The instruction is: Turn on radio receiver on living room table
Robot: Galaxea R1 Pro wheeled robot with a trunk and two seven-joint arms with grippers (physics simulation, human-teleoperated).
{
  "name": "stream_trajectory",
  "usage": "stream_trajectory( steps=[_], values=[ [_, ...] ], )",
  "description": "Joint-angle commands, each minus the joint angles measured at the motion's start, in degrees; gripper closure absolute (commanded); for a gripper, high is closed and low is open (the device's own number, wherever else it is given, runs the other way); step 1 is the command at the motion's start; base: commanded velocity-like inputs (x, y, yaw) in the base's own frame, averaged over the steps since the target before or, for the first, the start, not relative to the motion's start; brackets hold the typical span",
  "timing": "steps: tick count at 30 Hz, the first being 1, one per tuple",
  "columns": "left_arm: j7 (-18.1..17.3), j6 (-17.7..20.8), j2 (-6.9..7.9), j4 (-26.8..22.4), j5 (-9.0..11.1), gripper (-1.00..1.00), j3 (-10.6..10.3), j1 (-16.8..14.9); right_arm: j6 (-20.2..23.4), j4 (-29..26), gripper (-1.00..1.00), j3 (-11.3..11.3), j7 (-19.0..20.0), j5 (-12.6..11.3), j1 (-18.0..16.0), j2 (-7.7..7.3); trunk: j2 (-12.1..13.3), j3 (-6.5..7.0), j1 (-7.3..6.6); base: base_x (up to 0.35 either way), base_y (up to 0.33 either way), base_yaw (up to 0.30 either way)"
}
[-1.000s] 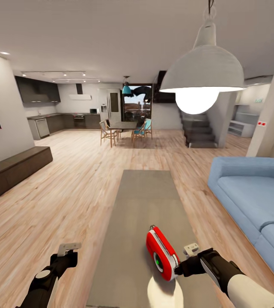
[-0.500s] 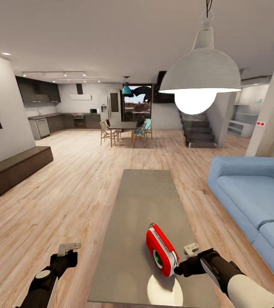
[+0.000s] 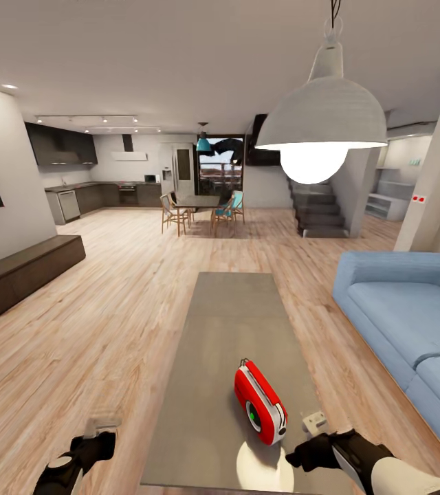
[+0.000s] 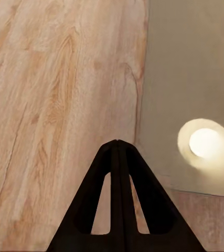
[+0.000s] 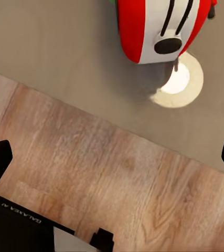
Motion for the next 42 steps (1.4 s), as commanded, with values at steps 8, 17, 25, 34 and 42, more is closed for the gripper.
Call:
stream_trajectory(
  steps=[8, 17, 25, 34, 42],
  values=[
    [0.2, -12.0, 2.88, 15.4, 0.0, 1.00, 0.4, 0.0, -8.6, 8.3, -1.00, 0.0, 0.0, -0.2, 0.1, -0.08, 0.0, 0.01, 0.00, 0.000, 0.000, 0.000],
    [0.2, -18.2, 7.80, 27.1, 0.1, 1.00, 0.6, 0.0, -9.7, 9.3, -1.00, -0.1, -5.5, -0.2, 3.8, -0.04, 0.0, 0.01, 0.00, 0.000, 0.000, 0.000],
    [0.2, -22.9, 10.13, 36.5, -0.1, 1.00, 0.4, 0.0, -9.4, 9.7, -1.00, -0.1, -8.1, -0.1, 7.6, 1.13, 0.0, 0.01, 0.00, 0.000, 0.000, 0.000],
    [0.1, -23.3, 8.55, 45.9, 0.1, 1.00, 0.2, 0.0, -9.0, 10.3, -1.00, -0.1, -8.0, -0.1, 8.9, 2.06, 0.0, 0.01, 0.00, 0.000, 0.000, 0.000],
    [0.0, -23.1, 4.92, 49.6, 0.1, 1.00, 0.2, 0.1, -9.2, 10.2, -1.00, -0.1, -8.1, -0.1, 9.7, 2.04, 0.0, 0.01, 0.00, 0.000, 0.000, 0.000]
  ],
)
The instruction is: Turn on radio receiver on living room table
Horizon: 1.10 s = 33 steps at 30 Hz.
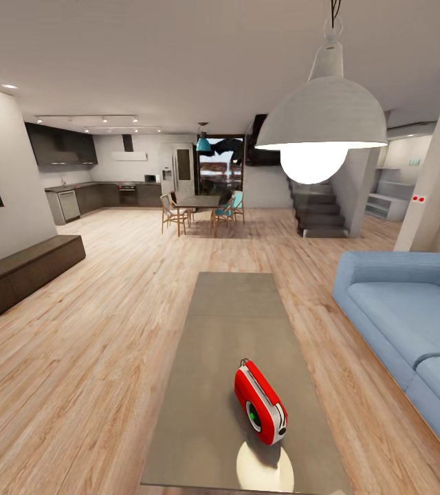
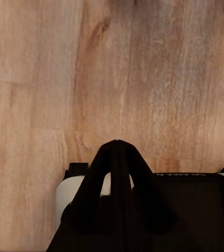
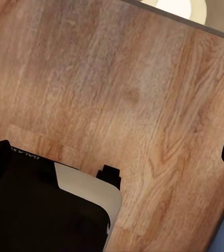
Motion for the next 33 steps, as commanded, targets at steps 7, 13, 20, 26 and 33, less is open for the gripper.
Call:
stream_trajectory(
  steps=[7, 13, 20, 26, 33],
  values=[
    [0.0, -0.1, -0.19, 0.1, -0.2, 1.00, 0.0, 0.0, 0.0, 0.0, -1.00, 0.0, 0.0, 0.0, 0.0, 0.00, 0.0, 0.00, 0.00, 0.000, 0.000, 0.000],
    [0.1, -0.1, 0.18, 0.0, -0.2, 1.00, -0.2, 0.0, 0.0, 0.0, -1.00, 0.0, 0.0, 0.0, 0.0, 0.00, 0.0, 0.00, 0.00, 0.000, 0.000, 0.000],
    [0.1, -0.2, 0.16, -0.2, -0.2, 1.00, -0.3, 0.0, 0.0, 0.0, -1.00, 0.0, 0.0, 0.0, 0.0, 0.00, 0.0, 0.00, 0.00, 0.000, 0.000, 0.000],
    [0.1, -0.2, 0.24, -0.2, -0.2, 1.00, -0.4, 0.0, 0.0, 0.0, -1.00, 0.0, 0.0, 0.0, 0.0, 0.00, 0.0, 0.00, 0.00, 0.000, 0.000, 0.000],
    [0.1, -0.3, 0.30, -0.3, -0.2, 1.00, -0.5, 0.0, 0.0, 0.0, -1.00, 0.0, 0.0, 0.0, 0.0, 0.00, 0.0, 0.00, 0.00, 0.000, 0.000, 0.000]
  ],
)
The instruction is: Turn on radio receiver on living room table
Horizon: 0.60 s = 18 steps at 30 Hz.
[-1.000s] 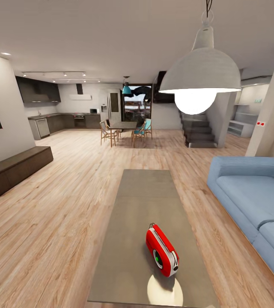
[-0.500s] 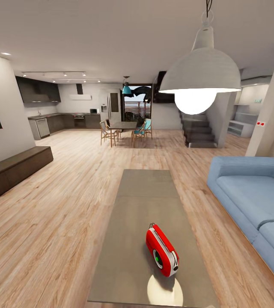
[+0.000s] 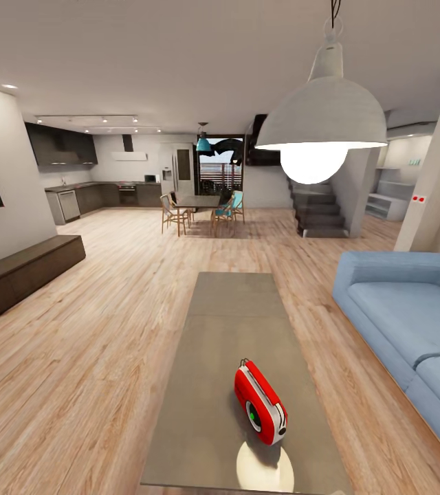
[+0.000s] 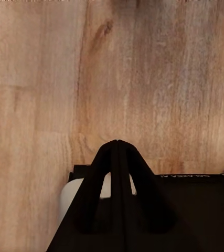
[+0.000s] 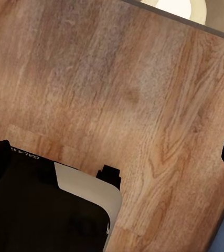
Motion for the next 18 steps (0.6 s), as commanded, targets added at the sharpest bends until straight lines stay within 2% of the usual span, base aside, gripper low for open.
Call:
stream_trajectory(
  steps=[1, 5, 9, 13, 18],
  values=[
    [0.0, 0.0, 0.11, -0.2, 0.0, 1.00, 0.0, 0.0, 0.0, 0.0, -1.00, 0.0, 0.0, 0.0, 0.0, 0.00, 0.0, 0.00, 0.00, 0.000, 0.000, 0.000],
    [0.1, -1.3, 1.18, -2.0, 0.0, 1.00, 0.0, 0.0, 0.0, 0.0, -1.00, 0.0, 0.0, 0.0, 0.0, 0.00, 0.0, 0.00, 0.00, 0.000, 0.000, 0.000],
    [0.1, -5.2, 2.18, -3.4, 0.0, 1.00, 0.0, 0.0, 0.0, 0.0, -1.00, 0.0, 0.0, 0.0, 0.0, 0.00, 0.0, 0.00, 0.00, 0.000, 0.000, 0.000],
    [0.0, -6.2, 2.30, -3.6, 0.0, 1.00, 0.1, 0.0, 0.0, 0.0, -1.00, 0.0, 0.0, 0.0, 0.0, 0.00, 0.0, 0.00, 0.00, 0.000, 0.000, 0.000],
    [0.0, -6.5, 1.60, -3.2, 0.0, 1.00, 0.3, 0.0, 0.0, 0.0, -1.00, 0.0, 0.0, 0.0, 0.0, 0.00, 0.0, 0.00, 0.00, 0.000, 0.000, 0.000]
  ],
)
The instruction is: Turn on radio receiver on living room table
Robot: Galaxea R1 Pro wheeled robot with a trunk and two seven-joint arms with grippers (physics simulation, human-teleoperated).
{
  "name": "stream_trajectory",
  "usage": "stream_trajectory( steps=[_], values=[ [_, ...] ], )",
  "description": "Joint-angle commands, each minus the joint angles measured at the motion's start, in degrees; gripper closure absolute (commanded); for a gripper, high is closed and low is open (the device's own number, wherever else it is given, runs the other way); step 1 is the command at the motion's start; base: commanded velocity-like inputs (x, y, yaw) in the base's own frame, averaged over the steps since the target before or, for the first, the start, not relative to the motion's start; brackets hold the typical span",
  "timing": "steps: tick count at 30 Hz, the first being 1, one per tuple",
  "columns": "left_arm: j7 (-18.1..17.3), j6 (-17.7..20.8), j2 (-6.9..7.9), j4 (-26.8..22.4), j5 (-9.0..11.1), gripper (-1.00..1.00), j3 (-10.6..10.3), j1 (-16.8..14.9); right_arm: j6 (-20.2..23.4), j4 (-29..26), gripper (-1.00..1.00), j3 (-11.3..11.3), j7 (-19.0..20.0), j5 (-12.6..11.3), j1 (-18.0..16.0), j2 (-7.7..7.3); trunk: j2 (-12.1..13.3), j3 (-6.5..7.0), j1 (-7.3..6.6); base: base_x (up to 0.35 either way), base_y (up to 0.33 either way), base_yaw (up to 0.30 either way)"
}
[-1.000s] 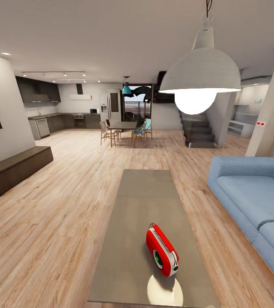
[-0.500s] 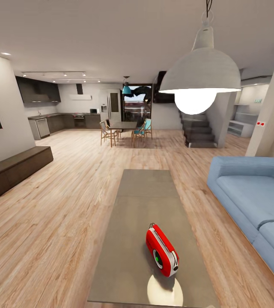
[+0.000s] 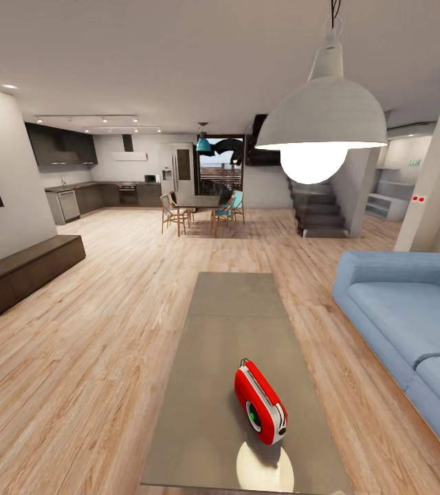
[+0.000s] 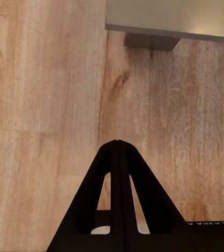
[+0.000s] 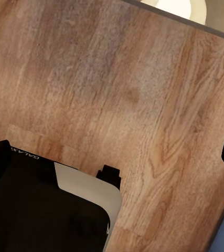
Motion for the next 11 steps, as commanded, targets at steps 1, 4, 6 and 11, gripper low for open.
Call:
stream_trajectory(
  steps=[1, 4, 6, 11],
  values=[
    [0.0, 0.0, -0.02, 0.0, 0.0, 1.00, 0.0, 0.0, 0.0, 0.0, -1.00, 0.0, 0.0, 0.0, 0.0, 0.00, 0.0, 0.00, 0.00, 0.000, 0.000, 0.000],
    [0.0, 0.0, 0.00, 0.1, 0.0, 1.00, 0.0, 0.0, 0.0, 0.0, -1.00, 0.0, 0.0, 0.0, 0.0, 0.00, 0.0, 0.00, 0.00, 0.000, 0.000, 0.000],
    [0.0, 0.0, 0.01, 0.1, 0.0, 1.00, 0.1, 0.0, 0.0, 0.0, -1.00, 0.0, 0.0, 0.0, 0.0, 0.00, 0.0, 0.00, 0.00, 0.000, 0.000, 0.000],
    [0.0, 0.0, 0.02, 0.1, 0.0, 1.00, 0.1, 0.0, 0.0, 0.0, -1.00, 0.0, 0.0, 0.0, 0.0, 0.00, 0.0, 0.00, 0.00, 0.000, 0.000, 0.000]
  ],
)
